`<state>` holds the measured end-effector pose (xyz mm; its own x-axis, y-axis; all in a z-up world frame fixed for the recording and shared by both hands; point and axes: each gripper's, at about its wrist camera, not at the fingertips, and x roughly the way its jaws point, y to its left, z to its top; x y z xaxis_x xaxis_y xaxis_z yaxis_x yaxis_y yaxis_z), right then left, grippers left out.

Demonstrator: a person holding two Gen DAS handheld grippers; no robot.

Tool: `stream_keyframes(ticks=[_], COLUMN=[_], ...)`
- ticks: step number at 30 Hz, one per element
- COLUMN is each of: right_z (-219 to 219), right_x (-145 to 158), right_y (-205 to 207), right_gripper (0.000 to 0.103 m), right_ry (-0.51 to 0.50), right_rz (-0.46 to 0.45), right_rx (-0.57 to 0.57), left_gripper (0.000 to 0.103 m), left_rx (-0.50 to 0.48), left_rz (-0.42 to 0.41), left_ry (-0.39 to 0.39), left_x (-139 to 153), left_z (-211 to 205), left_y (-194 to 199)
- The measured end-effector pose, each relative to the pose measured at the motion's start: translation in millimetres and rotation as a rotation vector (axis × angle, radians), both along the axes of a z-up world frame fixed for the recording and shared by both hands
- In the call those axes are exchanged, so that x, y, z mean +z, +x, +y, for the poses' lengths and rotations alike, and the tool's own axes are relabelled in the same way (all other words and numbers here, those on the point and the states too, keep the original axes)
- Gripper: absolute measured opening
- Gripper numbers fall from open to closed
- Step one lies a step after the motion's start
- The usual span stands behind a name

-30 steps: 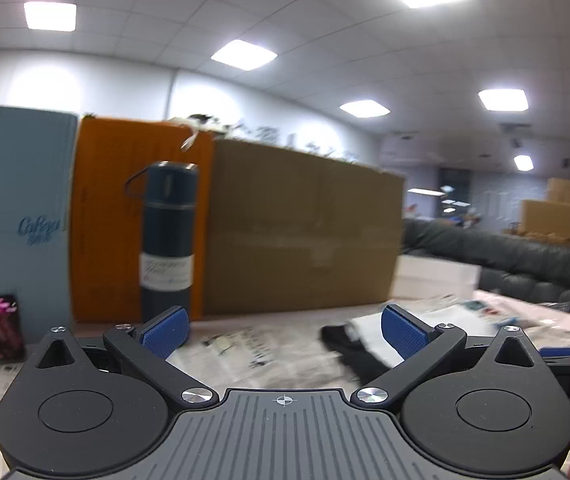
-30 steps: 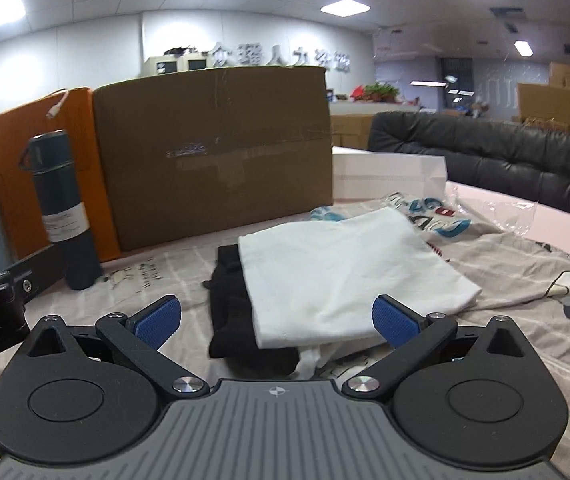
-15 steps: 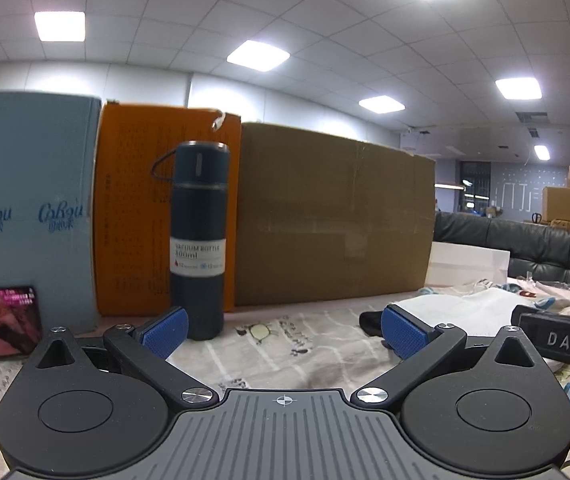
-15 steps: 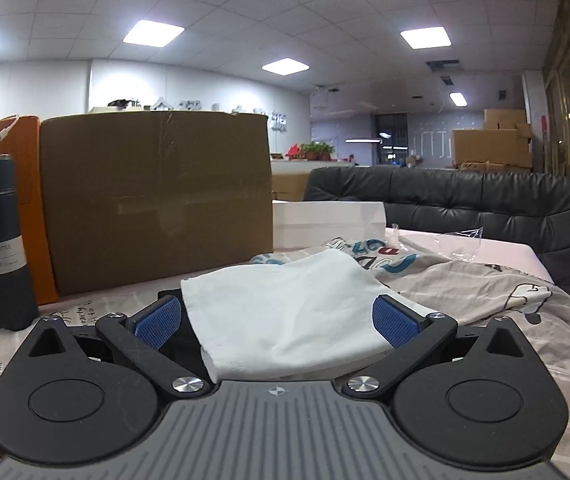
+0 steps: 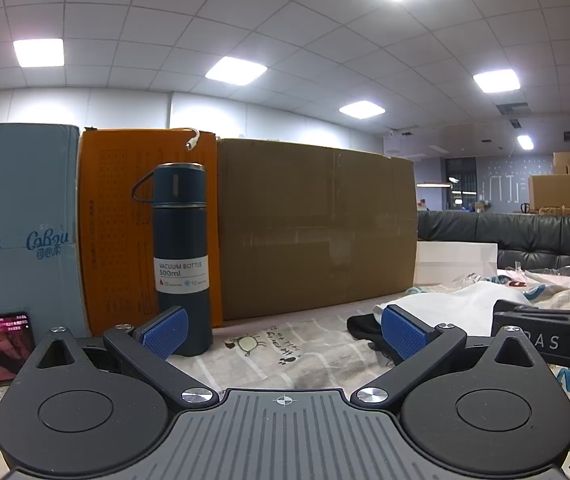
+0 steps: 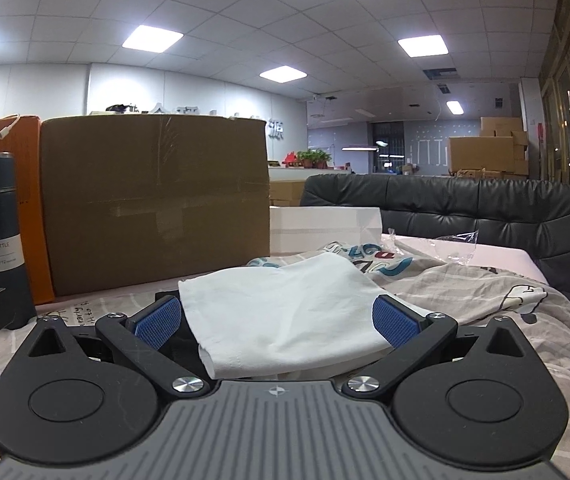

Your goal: Fold clothes

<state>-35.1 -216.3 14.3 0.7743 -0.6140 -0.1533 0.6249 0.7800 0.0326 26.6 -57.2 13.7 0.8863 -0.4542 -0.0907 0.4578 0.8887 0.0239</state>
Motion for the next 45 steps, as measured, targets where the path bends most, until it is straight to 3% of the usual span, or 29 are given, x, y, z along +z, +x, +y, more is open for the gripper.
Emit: stream_keyframes(ticks=[8, 45], right_z=[10.7, 0.6], right_x=[1.6, 0.7], right_y=[-6.8, 1.9], right_gripper=[0.103, 0.103], right_ry=[-0.058, 0.001], right_rz=[-0.037, -0.003], right_rx=[-0.007, 0.031], left_gripper=[0.103, 0.103], left_rx=[-0.014, -0.031], left_rz=[-0.017, -0.019], left_ry=[-0.004, -0.009], left_x=[-0.1, -0.8], left_z=[0.4, 0.6], left_y=[-2.1, -2.5])
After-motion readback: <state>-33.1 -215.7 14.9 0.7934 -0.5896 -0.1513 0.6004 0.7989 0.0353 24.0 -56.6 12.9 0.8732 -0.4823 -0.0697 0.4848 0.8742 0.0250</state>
